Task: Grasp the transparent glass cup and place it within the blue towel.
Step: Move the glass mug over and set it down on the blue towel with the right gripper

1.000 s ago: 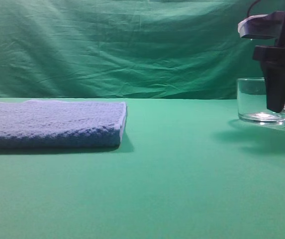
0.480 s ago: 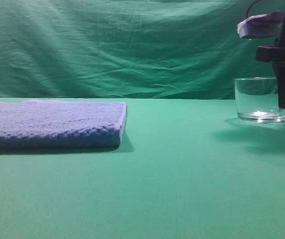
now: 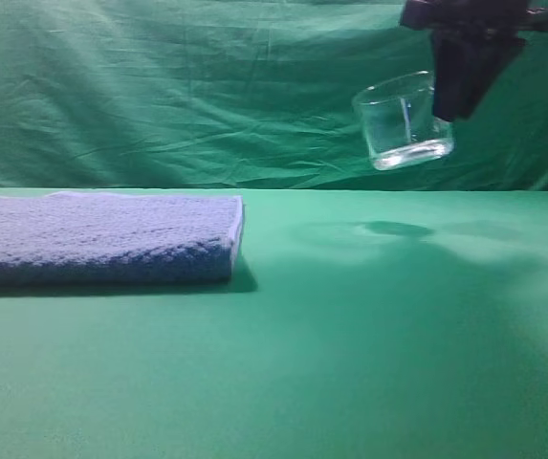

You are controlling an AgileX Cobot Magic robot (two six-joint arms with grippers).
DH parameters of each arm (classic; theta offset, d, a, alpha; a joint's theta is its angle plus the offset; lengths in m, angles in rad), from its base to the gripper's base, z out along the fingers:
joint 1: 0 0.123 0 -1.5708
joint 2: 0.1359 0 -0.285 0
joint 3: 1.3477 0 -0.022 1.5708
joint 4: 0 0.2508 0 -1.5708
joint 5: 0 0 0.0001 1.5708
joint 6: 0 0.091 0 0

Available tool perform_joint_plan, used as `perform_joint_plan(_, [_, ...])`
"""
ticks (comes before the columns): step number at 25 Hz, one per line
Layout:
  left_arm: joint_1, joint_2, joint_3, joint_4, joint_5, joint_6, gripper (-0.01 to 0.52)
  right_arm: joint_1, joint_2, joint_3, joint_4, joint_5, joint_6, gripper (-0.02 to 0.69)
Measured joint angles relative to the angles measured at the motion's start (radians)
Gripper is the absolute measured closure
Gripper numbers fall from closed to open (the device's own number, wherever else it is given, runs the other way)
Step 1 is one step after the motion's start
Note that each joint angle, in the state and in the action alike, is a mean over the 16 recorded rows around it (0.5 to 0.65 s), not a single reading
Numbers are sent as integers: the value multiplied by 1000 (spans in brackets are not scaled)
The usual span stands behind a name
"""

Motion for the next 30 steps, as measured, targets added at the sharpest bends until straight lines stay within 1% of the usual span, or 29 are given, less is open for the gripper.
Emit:
perform_joint_plan(5, [0, 0, 0, 0, 0, 0, 514, 121, 68, -92, 25, -38, -1, 563])
perform_joint_plan(10, [0, 0, 0, 0, 0, 0, 514, 194, 175, -187, 48, -55, -2, 563])
perform_joint_plan(15, [0, 0, 0, 0, 0, 0, 514, 226, 282, -265, 55, -67, -9, 563])
perform_joint_plan(23, [0, 0, 0, 0, 0, 0, 514, 233, 397, -324, 48, -101, -21, 555])
perform_joint_plan(26, [0, 0, 0, 0, 0, 0, 514, 232, 420, -330, 45, -112, -23, 512])
perform_joint_plan(30, [0, 0, 0, 0, 0, 0, 514, 231, 441, -341, 37, -100, -18, 398])
